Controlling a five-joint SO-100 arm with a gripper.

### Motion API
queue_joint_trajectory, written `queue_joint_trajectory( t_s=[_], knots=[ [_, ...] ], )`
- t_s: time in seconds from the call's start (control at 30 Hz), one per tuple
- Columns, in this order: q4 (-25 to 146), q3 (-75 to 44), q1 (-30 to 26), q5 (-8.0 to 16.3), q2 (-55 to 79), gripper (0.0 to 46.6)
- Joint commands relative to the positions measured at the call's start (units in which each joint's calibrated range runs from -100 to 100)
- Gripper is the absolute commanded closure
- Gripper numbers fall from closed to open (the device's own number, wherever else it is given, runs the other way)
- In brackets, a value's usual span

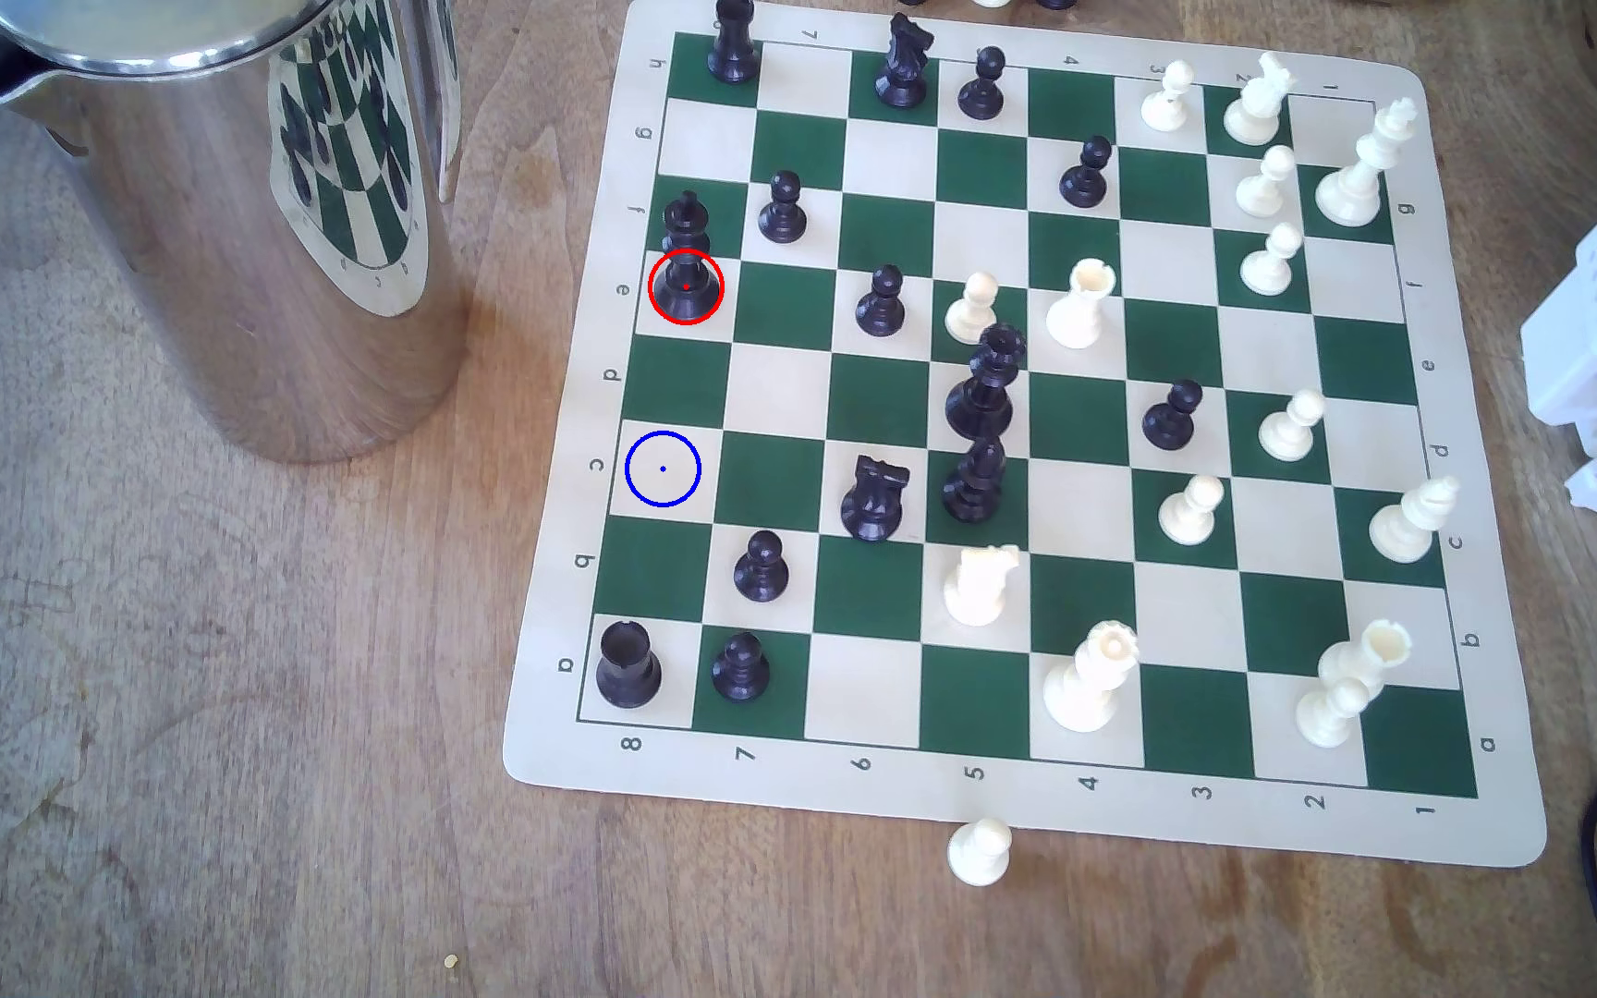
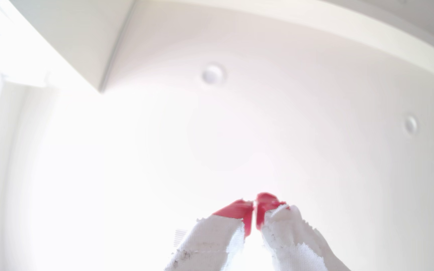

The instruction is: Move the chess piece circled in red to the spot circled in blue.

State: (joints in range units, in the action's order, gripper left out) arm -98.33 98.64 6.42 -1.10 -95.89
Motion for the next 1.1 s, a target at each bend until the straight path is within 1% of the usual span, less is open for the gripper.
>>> queue_joint_trajectory(
  t_s=[0.0, 0.03, 0.1, 0.2, 0.37, 0.4, 0.5, 0.53, 0.63, 0.67, 0.8, 0.83, 0.87, 0.97, 1.07],
  knots=[
    [-0.4, 1.3, 0.0, -0.1, 0.1, 46.4],
    [2.3, 0.9, -0.3, -0.1, 0.1, 46.4],
    [15.0, -3.4, -1.5, -0.1, 0.1, 46.4],
    [28.5, -10.7, -3.4, 0.2, 0.1, 46.4],
    [44.4, -24.5, -2.9, -0.1, 0.1, 46.4],
    [50.9, -30.3, -3.4, -0.1, 0.4, 46.4],
    [60.3, -36.0, -2.8, -0.1, 1.2, 46.4],
    [65.1, -39.2, -2.8, 0.0, 2.9, 46.4],
    [71.7, -43.8, -2.8, 0.2, 6.2, 46.4],
    [77.1, -46.4, -2.5, 0.2, 7.9, 46.4],
    [87.0, -49.5, -1.1, 0.2, 10.1, 46.4],
    [93.0, -51.9, 0.1, 0.2, 12.7, 46.4],
    [95.4, -52.7, 0.4, 0.2, 14.0, 46.4],
    [105.7, -56.2, 0.3, 0.3, 20.2, 46.4],
    [113.0, -56.3, 0.6, 0.3, 22.8, 46.4]
  ],
)
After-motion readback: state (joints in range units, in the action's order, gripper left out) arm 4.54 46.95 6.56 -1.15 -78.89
